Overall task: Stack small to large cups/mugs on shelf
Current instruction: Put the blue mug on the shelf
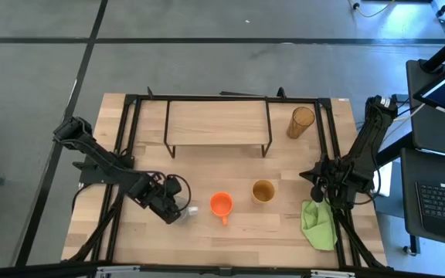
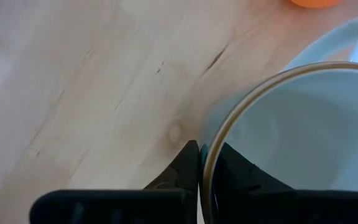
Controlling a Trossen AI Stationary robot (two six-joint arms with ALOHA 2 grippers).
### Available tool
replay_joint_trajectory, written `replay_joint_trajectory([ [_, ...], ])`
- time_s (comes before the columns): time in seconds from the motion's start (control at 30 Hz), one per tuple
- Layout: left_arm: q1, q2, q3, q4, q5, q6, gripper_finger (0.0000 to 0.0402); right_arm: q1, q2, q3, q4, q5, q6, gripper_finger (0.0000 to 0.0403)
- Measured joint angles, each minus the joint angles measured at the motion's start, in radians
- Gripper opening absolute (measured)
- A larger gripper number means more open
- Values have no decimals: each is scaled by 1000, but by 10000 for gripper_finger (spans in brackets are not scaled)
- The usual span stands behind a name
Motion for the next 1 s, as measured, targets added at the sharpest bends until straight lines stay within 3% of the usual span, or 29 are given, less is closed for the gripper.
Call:
replay_joint_trajectory([
  [0.4,50,-17,3,9,48,31,21,0,0,0,0,0,0,16],
  [0.6,96,-69,78,-42,46,84,21,0,0,0,0,0,0,16],
  [0.8,173,-119,196,-153,35,145,21,0,0,0,0,0,0,16],
  [1.0,268,-143,436,-303,33,282,21,0,0,0,0,0,0,16],
])
